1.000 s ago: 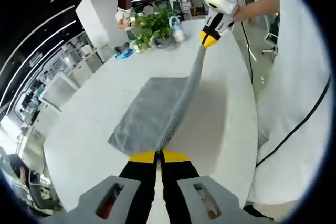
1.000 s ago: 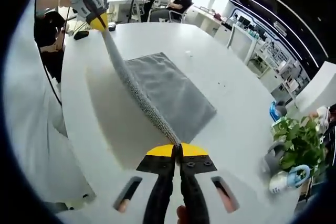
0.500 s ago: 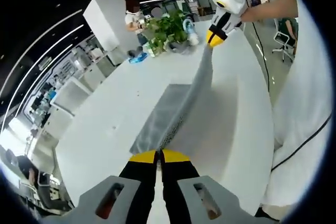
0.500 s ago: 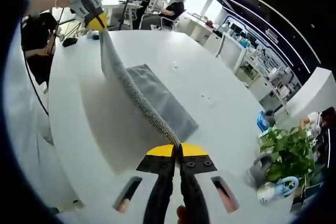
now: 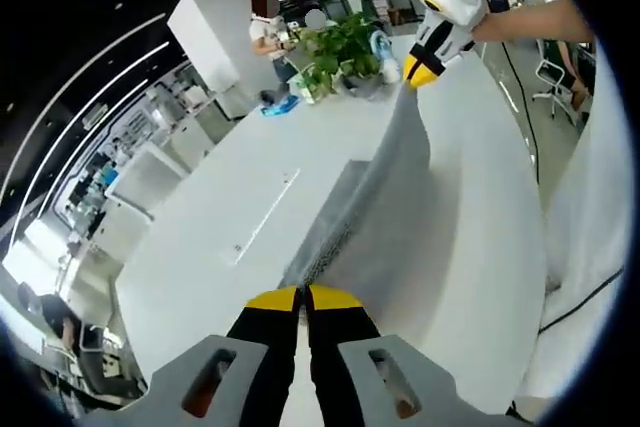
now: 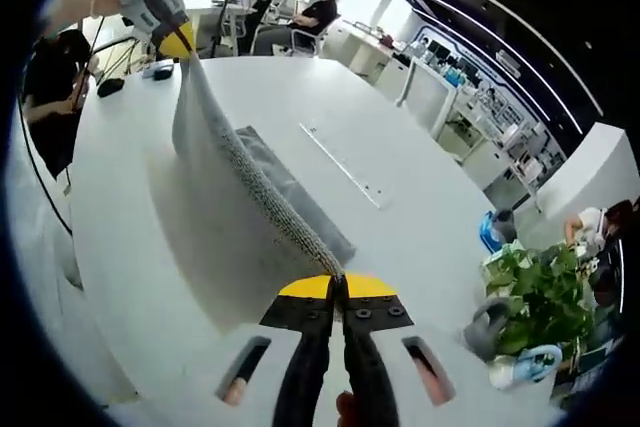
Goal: Fold the towel on the table until its edges align and the towel forms a compact rectangular stack.
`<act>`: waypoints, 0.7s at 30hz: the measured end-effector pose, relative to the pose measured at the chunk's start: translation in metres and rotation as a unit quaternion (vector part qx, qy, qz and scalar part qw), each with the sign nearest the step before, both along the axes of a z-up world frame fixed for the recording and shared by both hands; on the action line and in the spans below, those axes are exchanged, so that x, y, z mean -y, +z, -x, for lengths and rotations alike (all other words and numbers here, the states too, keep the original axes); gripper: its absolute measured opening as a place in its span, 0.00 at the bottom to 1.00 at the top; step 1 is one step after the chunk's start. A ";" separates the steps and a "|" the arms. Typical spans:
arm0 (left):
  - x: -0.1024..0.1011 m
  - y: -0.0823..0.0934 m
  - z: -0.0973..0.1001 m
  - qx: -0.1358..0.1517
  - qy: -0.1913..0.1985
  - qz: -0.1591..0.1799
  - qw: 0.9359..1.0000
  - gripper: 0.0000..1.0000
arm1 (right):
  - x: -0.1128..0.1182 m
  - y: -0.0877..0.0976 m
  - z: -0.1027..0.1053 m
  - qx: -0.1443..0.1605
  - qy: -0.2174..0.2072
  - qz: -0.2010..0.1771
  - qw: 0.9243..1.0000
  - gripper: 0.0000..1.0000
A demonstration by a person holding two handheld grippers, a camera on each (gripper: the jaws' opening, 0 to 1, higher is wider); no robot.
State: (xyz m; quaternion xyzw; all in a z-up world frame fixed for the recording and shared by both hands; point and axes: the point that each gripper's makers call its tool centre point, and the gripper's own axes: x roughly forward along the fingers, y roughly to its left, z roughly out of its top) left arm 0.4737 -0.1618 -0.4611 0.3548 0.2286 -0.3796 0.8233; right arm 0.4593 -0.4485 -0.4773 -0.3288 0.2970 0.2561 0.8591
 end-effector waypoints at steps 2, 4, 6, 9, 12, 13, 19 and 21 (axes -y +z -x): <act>-0.001 0.001 -0.007 0.000 0.003 0.002 1.000 0.03 | 0.000 0.001 -0.007 0.002 0.001 0.001 1.000 0.00; -0.002 0.000 -0.014 -0.001 0.005 0.002 1.000 0.03 | -0.001 0.002 -0.015 0.002 0.001 -0.001 1.000 0.00; -0.003 -0.001 -0.019 -0.002 0.007 0.002 1.000 0.03 | -0.002 0.002 -0.021 0.004 0.002 0.000 1.000 0.00; -0.004 -0.003 -0.028 -0.004 0.010 0.000 1.000 0.03 | -0.003 0.002 -0.032 0.005 0.003 0.000 1.000 0.00; -0.005 -0.007 -0.036 -0.008 0.011 -0.006 1.000 0.03 | -0.005 -0.003 -0.043 0.001 0.005 0.002 1.000 0.00; -0.005 -0.010 -0.039 -0.009 0.012 -0.009 1.000 0.03 | -0.005 -0.005 -0.047 0.000 0.006 0.004 1.000 0.00; -0.008 -0.028 -0.056 -0.026 0.018 -0.016 0.999 0.03 | -0.007 -0.023 -0.066 -0.019 0.008 0.004 1.000 0.00; -0.007 -0.035 -0.062 -0.034 0.021 -0.014 0.999 0.03 | -0.007 -0.031 -0.071 -0.027 0.008 0.005 1.000 0.00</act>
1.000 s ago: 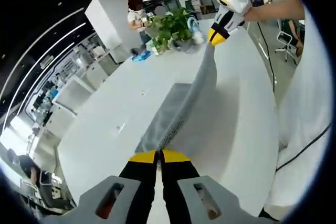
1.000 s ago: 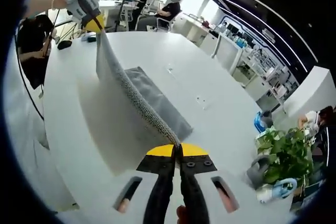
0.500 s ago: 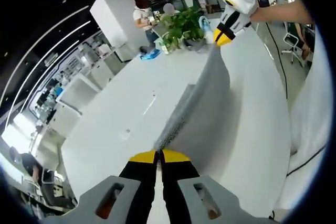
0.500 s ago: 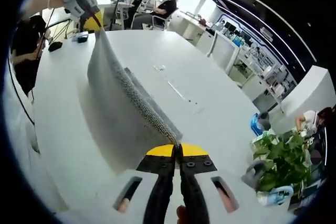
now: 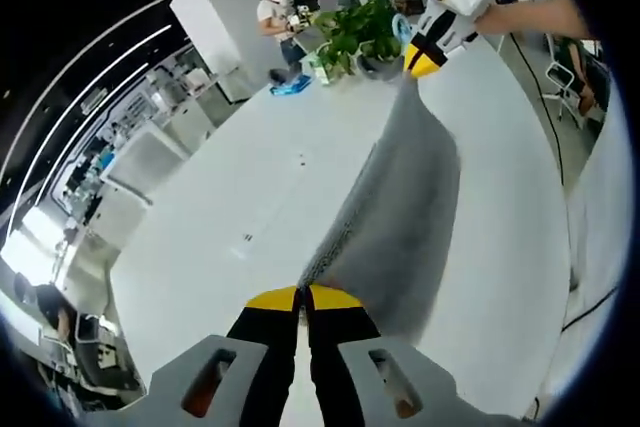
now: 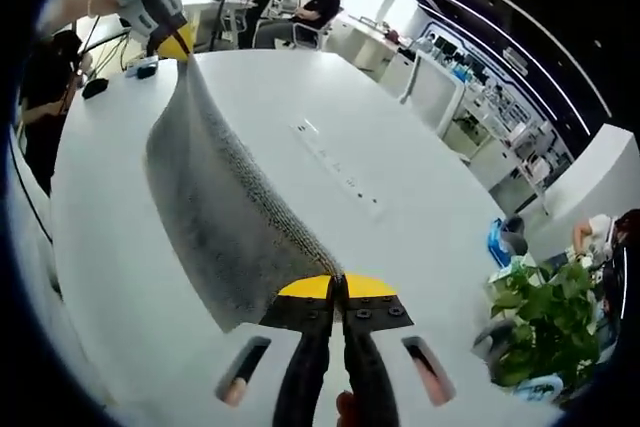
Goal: Fold the towel on the table until its edges align and the towel forms a compact rectangular stack.
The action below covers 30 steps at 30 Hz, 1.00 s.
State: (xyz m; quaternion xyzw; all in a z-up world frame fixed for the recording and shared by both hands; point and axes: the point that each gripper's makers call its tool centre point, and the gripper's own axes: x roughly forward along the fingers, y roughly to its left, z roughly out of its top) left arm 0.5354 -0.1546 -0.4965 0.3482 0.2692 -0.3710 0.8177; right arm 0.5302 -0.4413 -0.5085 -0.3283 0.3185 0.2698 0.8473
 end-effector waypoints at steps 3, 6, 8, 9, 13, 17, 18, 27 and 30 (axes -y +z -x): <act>0.000 -0.011 -0.008 -0.011 0.004 0.000 1.000 0.03 | 0.000 -0.008 -0.006 -0.008 -0.001 -0.001 1.000 0.00; -0.001 -0.025 -0.017 -0.025 0.009 0.002 1.000 0.03 | 0.000 -0.021 -0.014 -0.021 -0.003 -0.003 1.000 0.00; -0.001 -0.034 -0.023 -0.034 0.012 0.004 0.999 0.03 | -0.001 -0.032 -0.020 -0.030 -0.003 0.000 1.000 0.00; -0.002 -0.038 -0.025 -0.038 0.014 0.005 0.999 0.03 | -0.001 -0.036 -0.022 -0.033 -0.004 0.001 0.999 0.00; -0.002 -0.060 -0.036 -0.056 0.020 0.001 0.998 0.03 | -0.003 -0.056 -0.034 -0.051 -0.009 0.002 0.999 0.00; -0.003 -0.083 -0.047 -0.080 0.032 0.002 0.996 0.03 | -0.003 -0.075 -0.044 -0.067 -0.010 0.007 0.998 0.00; -0.003 -0.087 -0.050 -0.084 0.034 0.003 0.996 0.03 | -0.003 -0.081 -0.046 -0.073 -0.010 0.009 0.997 0.00; -0.003 -0.120 -0.060 -0.112 0.039 -0.007 0.993 0.03 | -0.003 -0.111 -0.058 -0.099 -0.020 0.013 0.995 0.00; -0.003 -0.125 -0.063 -0.112 0.040 -0.008 0.993 0.03 | -0.003 -0.120 -0.060 -0.103 -0.019 0.020 0.994 0.00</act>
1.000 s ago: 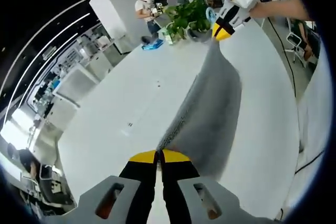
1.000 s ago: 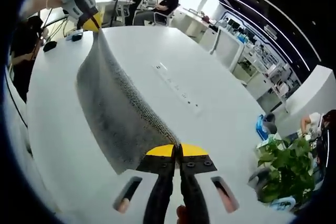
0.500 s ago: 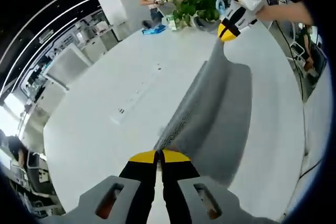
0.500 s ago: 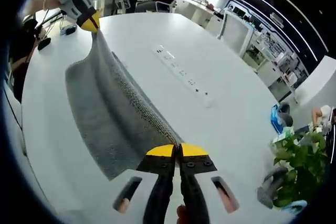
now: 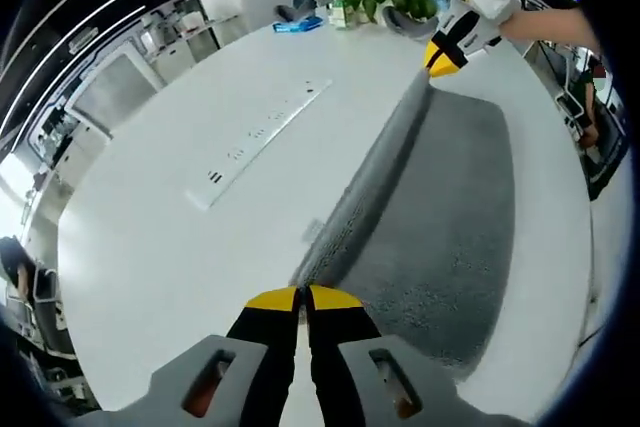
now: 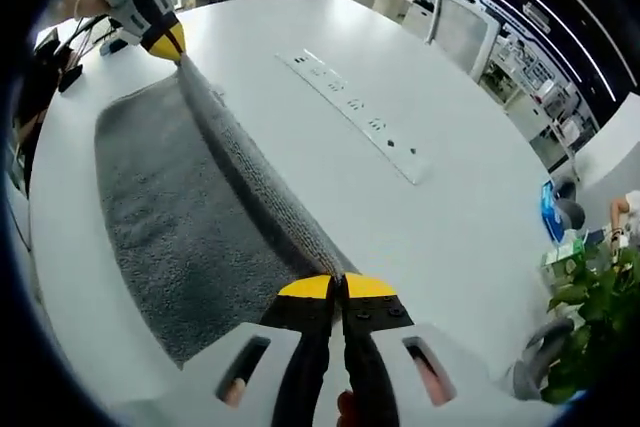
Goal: Fold the towel on the table until its edges align and the towel forms a compact rectangular stack.
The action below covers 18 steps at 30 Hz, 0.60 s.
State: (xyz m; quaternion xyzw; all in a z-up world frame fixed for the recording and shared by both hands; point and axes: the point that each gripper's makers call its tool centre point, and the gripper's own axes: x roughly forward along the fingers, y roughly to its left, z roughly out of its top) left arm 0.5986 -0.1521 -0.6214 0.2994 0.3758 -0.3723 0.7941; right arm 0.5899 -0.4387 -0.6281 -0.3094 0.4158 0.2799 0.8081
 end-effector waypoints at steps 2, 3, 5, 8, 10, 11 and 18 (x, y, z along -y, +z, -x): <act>0.000 -0.004 -0.001 -0.002 0.000 -0.002 1.000 0.03 | 0.000 -0.005 0.001 -0.006 0.002 0.005 1.000 0.00; 0.001 -0.006 -0.002 -0.003 0.000 -0.003 1.000 0.03 | 0.000 -0.008 0.001 -0.008 0.004 0.008 1.000 0.00; 0.001 -0.009 -0.001 -0.006 -0.001 -0.005 1.000 0.03 | -0.001 -0.013 0.002 -0.013 0.007 0.013 1.000 0.00; 0.001 -0.016 0.002 -0.010 -0.007 -0.012 1.000 0.03 | 0.000 -0.016 0.003 -0.015 0.011 0.021 1.000 0.00; 0.000 -0.016 0.002 -0.009 -0.009 -0.014 1.000 0.03 | 0.000 -0.014 0.002 -0.012 0.013 0.024 1.000 0.00; -0.001 -0.013 0.003 -0.009 -0.010 -0.014 1.000 0.03 | 0.000 -0.012 0.002 -0.011 0.013 0.024 1.000 0.00; -0.002 0.016 0.017 0.006 -0.011 -0.001 1.000 0.03 | 0.003 0.015 0.015 0.009 0.007 0.012 1.000 0.00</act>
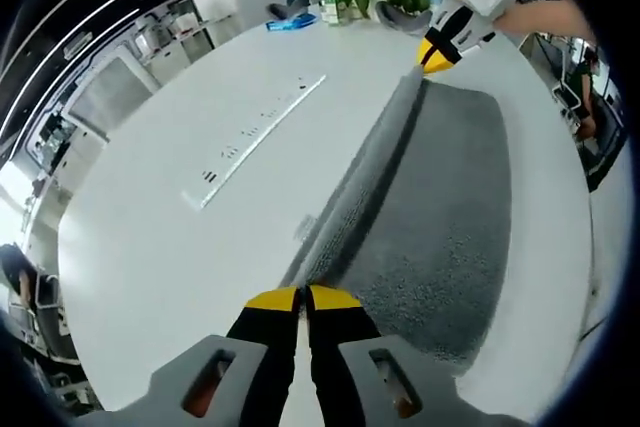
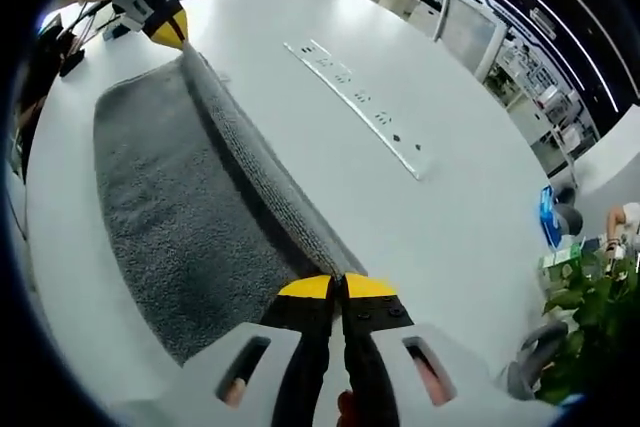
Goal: Fold the towel on the table until its edges align and the towel forms a compact rectangular stack.
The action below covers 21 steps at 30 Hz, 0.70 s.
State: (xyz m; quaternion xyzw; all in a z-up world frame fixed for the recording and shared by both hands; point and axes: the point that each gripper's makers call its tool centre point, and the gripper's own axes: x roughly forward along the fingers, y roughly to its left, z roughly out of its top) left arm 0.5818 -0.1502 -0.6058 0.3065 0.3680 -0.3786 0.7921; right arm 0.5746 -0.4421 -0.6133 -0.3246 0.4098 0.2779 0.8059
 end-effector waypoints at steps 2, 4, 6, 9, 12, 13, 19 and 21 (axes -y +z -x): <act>0.000 0.008 0.005 0.010 -0.006 -0.004 1.000 0.03 | -0.001 0.007 0.006 0.006 -0.002 -0.003 1.000 0.00; 0.000 0.018 0.012 0.020 -0.013 -0.008 1.000 0.03 | -0.001 0.016 0.015 0.014 0.000 -0.002 1.000 0.00; 0.001 0.029 0.021 0.028 -0.017 -0.007 0.999 0.03 | -0.001 0.026 0.027 0.023 0.004 0.003 1.000 0.00; 0.002 0.041 0.039 0.036 -0.022 -0.004 0.999 0.03 | 0.000 0.036 0.045 0.032 0.011 0.011 0.999 0.00; 0.002 0.049 0.057 0.044 -0.030 -0.006 0.999 0.03 | 0.001 0.048 0.067 0.040 0.016 0.014 0.999 0.00; 0.002 0.051 0.062 0.046 -0.033 -0.007 0.998 0.03 | 0.001 0.051 0.072 0.041 0.016 0.014 0.999 0.00; -0.001 0.065 0.095 0.055 -0.045 -0.011 0.997 0.03 | -0.001 0.068 0.102 0.053 0.017 0.011 0.998 0.00; 0.000 0.069 0.106 0.059 -0.049 -0.010 0.997 0.03 | -0.001 0.074 0.112 0.059 0.015 0.011 0.998 0.00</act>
